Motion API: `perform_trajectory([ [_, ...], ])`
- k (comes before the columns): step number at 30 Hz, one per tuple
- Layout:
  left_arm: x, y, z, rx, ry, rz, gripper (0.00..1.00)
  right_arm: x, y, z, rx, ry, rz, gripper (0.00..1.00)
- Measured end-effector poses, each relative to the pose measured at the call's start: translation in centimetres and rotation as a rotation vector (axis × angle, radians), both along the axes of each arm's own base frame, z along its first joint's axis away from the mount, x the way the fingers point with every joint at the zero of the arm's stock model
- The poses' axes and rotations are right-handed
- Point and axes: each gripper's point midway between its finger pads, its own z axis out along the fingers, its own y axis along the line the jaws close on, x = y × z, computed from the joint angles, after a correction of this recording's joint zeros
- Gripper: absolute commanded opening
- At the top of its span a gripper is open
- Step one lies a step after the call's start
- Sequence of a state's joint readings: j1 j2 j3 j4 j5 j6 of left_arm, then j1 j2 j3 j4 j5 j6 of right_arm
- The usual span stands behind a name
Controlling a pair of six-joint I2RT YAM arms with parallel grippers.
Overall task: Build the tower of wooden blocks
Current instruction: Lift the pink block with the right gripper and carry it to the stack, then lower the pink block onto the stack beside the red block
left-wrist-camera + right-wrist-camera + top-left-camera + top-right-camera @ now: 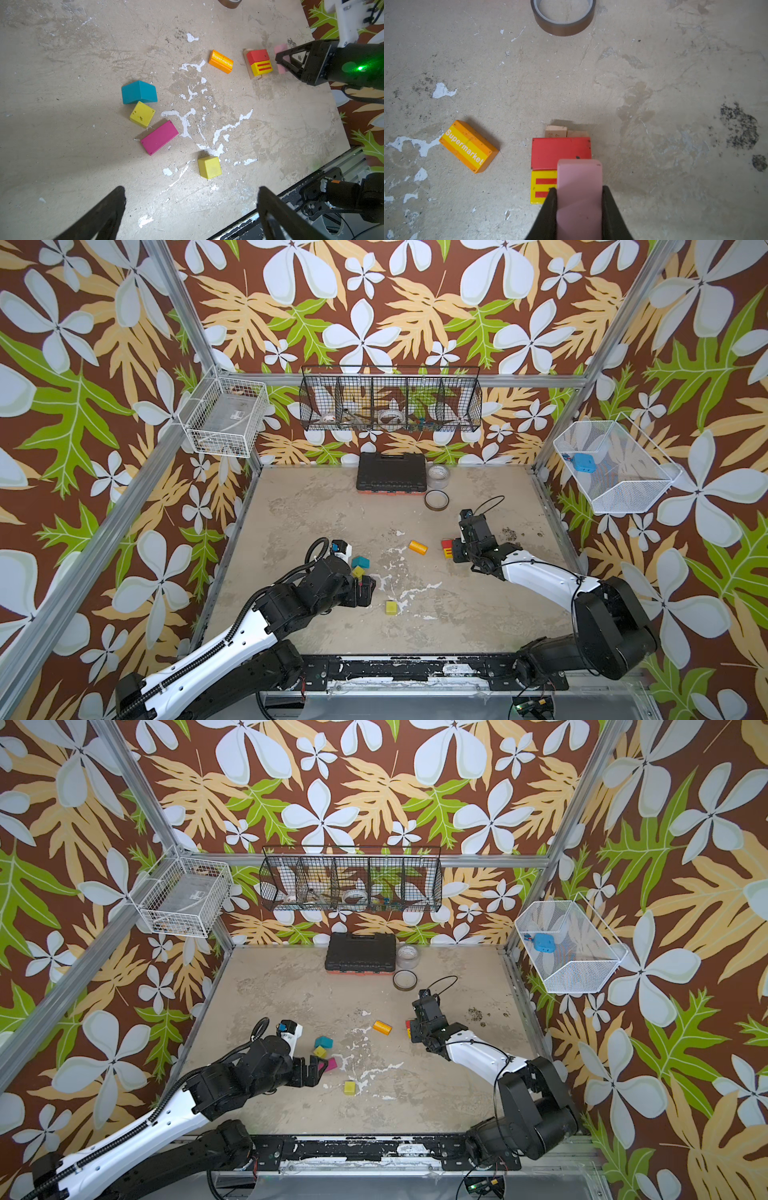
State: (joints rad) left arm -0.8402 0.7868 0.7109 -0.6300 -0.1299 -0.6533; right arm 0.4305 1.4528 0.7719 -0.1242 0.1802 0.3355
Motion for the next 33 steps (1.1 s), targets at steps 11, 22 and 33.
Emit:
perform_trajectory([
  [11,0.0,-0.1,-0.1,0.001,0.003,-0.002,1.0,1.1,-0.5,-1.7,0.01,0.025,-0.009,0.09],
  [22,0.0,-0.1,-0.1,-0.002,0.001,-0.003,1.0,1.5,-0.6,-1.1,0.0,0.005,-0.01,0.1],
  [33,0.0,-0.1,-0.1,-0.003,0.002,-0.004,1.0,1.6,-0.6,-0.9,-0.006,0.002,-0.012,0.12],
])
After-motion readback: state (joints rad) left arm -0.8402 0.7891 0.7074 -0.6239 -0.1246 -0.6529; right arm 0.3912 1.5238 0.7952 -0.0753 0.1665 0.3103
